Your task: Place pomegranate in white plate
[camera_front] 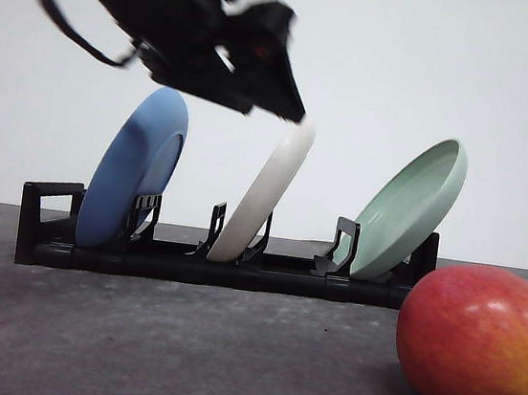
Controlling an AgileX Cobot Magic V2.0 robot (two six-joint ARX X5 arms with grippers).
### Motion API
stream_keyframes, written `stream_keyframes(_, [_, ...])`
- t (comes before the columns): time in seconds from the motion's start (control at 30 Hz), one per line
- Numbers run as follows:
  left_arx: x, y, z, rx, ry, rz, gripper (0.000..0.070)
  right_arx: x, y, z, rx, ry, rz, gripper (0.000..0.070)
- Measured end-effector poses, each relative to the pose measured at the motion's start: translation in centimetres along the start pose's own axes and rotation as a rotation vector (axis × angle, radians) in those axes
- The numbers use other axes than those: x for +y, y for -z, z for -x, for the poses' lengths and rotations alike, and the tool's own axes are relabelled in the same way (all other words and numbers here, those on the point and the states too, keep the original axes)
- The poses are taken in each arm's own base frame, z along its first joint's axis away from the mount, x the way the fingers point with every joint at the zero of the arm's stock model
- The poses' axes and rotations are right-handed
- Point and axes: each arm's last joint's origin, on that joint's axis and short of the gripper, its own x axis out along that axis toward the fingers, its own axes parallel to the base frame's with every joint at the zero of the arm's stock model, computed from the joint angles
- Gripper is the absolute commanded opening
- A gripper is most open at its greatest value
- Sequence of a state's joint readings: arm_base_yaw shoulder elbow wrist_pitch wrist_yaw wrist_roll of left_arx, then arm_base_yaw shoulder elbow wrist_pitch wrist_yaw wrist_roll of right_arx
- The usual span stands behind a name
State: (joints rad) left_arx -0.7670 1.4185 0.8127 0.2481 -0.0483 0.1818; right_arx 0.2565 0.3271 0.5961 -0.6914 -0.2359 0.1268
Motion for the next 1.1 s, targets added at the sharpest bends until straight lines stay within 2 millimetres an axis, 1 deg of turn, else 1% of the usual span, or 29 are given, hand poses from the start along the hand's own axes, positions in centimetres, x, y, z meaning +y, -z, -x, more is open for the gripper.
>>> stream_keyframes(0.1, [0.1, -0.2, -2.3, 0.036, -0.057, 0.025, 0.0419, 0.0, 0.0, 0.0, 0.000, 0.000, 0.000, 0.0335])
stream_keyframes(0.23, [0.2, -0.3, -4.7, 0.069, -0.125, 0.060, 0.0418, 0.0, 0.0, 0.0, 0.000, 0.000, 0.000, 0.0336])
stream_keyframes(0.37, [0.2, -0.3, -5.9, 0.085, -0.154, 0.076, 0.0412, 0.0, 0.0, 0.0, 0.000, 0.001, 0.000, 0.0335])
stream_keyframes(0.4, [0.2, -0.3, -5.9, 0.085, -0.154, 0.080, 0.0382, 0.0, 0.0, 0.0, 0.000, 0.002, 0.000, 0.0335])
stream_keyframes(0.5, [0.2, -0.3, -5.9, 0.084, -0.154, 0.084, 0.0197, 0.0, 0.0, 0.0, 0.000, 0.002, 0.000, 0.0335])
stream_keyframes(0.53, [0.2, -0.3, -5.9, 0.084, -0.154, 0.085, 0.0118, 0.0, 0.0, 0.0, 0.000, 0.002, 0.000, 0.0335])
stream_keyframes(0.6, [0.2, -0.3, -5.9, 0.084, -0.151, 0.085, 0.0032, 0.0, 0.0, 0.0, 0.000, 0.002, 0.000, 0.0335])
stream_keyframes(0.63, [0.2, -0.3, -5.9, 0.084, -0.151, 0.087, 0.0011, 0.0, 0.0, 0.0, 0.000, 0.002, 0.000, 0.0336])
stream_keyframes(0.97, [0.1, -0.4, -5.9, 0.076, -0.149, 0.171, 0.0010, 0.0, 0.0, 0.0, 0.000, 0.002, 0.000, 0.0335])
stream_keyframes(1.1, [0.2, -0.9, -5.5, 0.058, -0.152, 0.210, 0.0011, 0.0, 0.0, 0.0, 0.000, 0.002, 0.000, 0.0335])
